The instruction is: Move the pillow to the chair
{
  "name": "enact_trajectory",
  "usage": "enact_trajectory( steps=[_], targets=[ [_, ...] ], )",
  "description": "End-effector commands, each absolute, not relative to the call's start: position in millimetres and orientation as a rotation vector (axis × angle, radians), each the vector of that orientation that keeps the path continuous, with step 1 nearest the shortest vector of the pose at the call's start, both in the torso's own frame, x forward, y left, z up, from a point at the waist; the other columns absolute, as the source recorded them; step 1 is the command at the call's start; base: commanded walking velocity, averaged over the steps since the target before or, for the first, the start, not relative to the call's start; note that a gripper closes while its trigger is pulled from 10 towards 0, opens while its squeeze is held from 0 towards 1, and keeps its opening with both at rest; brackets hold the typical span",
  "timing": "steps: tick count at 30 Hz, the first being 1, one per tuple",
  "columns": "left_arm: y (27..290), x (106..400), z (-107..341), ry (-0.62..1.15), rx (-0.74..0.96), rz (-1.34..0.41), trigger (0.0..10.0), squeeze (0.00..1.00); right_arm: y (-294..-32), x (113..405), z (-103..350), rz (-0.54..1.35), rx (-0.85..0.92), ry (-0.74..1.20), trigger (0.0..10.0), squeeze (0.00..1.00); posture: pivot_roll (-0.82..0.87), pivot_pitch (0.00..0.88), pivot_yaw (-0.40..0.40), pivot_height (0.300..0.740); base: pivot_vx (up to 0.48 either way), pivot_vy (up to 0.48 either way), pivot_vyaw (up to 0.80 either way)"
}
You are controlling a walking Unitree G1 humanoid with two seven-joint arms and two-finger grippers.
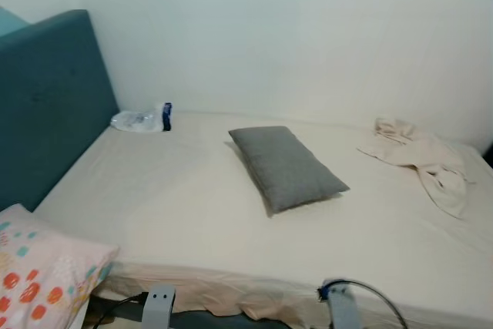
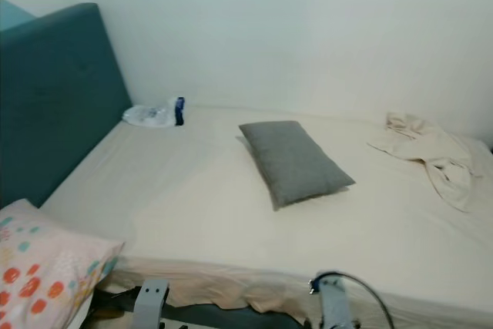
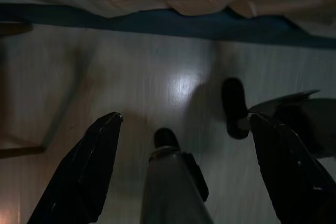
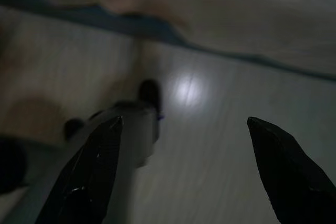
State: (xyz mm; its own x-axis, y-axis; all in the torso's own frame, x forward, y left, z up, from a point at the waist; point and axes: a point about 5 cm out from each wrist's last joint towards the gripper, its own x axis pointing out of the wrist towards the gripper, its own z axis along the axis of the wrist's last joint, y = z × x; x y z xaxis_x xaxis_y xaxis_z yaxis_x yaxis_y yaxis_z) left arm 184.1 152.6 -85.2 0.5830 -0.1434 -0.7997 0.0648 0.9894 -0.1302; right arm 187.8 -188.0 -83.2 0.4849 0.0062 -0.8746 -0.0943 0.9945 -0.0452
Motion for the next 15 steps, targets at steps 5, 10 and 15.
enact_trajectory(
  steps=[5, 10, 15],
  targets=[
    [151.2, 184.9, -85.2, 0.940, -0.152, -0.068, 10.0, 0.00, -178.5, 186.4, -84.7, 0.193, -0.212, 1.071, 10.0, 0.00, 0.00, 0.000, -0.002, 0.740, 0.000, 0.000, -0.72],
    [146.9, 181.6, -87.2, 0.958, -0.143, -0.077, 10.0, 0.00, -183.1, 187.4, -83.7, 0.160, -0.171, 1.075, 10.0, 0.00, -0.02, 0.000, -0.001, 0.740, 0.000, 0.000, -0.69],
    [144.2, 181.7, -87.1, 0.959, -0.148, -0.095, 10.0, 0.00, -187.4, 185.1, -84.4, 0.135, -0.149, 1.085, 10.0, 0.00, -0.04, 0.000, 0.009, 0.740, 0.000, 0.000, -0.69]
  ],
)
